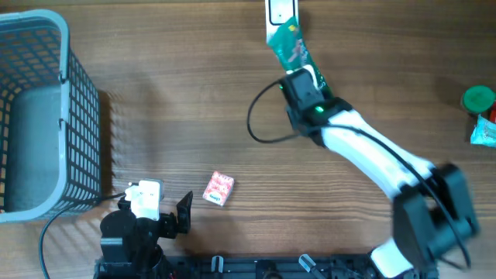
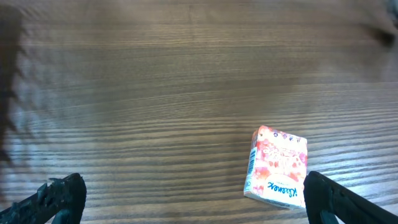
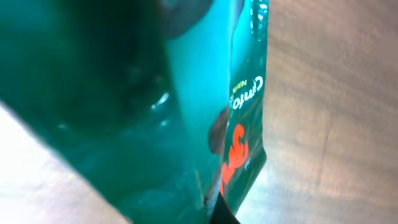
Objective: Scan the item barcode
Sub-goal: 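Carry the glove packet up under the white scanner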
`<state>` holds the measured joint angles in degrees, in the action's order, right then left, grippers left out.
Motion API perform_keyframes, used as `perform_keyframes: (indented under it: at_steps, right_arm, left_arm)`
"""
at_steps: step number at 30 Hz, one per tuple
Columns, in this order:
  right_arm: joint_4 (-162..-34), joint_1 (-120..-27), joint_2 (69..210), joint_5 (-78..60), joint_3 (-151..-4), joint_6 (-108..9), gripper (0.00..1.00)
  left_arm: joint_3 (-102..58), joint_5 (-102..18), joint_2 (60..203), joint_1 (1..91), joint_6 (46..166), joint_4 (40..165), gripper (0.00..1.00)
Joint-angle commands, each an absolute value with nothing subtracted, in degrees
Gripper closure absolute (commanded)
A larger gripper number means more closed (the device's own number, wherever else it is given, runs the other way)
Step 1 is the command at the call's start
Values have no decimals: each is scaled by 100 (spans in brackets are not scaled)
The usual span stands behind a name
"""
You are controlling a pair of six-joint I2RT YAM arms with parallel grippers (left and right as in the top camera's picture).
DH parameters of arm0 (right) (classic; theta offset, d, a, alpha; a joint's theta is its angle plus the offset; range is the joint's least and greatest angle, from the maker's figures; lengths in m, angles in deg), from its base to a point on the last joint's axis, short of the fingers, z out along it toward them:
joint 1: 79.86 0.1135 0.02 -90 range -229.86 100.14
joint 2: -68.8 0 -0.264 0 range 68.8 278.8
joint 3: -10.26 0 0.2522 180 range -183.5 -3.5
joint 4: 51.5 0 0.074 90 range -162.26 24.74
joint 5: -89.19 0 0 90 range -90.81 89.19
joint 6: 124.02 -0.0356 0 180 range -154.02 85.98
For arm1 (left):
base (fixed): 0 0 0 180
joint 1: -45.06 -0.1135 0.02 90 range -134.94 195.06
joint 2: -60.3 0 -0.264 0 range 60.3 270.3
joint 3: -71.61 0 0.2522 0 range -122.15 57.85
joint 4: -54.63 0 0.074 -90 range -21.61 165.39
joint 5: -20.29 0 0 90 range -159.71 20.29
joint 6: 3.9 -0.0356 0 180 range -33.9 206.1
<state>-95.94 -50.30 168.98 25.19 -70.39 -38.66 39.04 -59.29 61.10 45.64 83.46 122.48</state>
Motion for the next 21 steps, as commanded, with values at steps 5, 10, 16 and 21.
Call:
perform_keyframes:
  at_steps: [5,10,16,21]
  right_arm:
    - [-9590,-5362,18848,3426,-9395,-2520,96]
    - [-9732,-5572,20092,4535,-10761,-1862,95]
    - [-9113,-5616,20771,5946,-11015,-1123,95]
    - [-8468,-5587,20909,5953,-11015,-1001,95]
  left_arm:
    - [3911,-5862,6069,4531,8381,12250,0]
    - [3911,-5862,6069,4531,8381,12250,0]
    - [3911,-5862,6069,4531,8381,12250,0]
    - [3911,-5862,6069,4531,8381,12250,0]
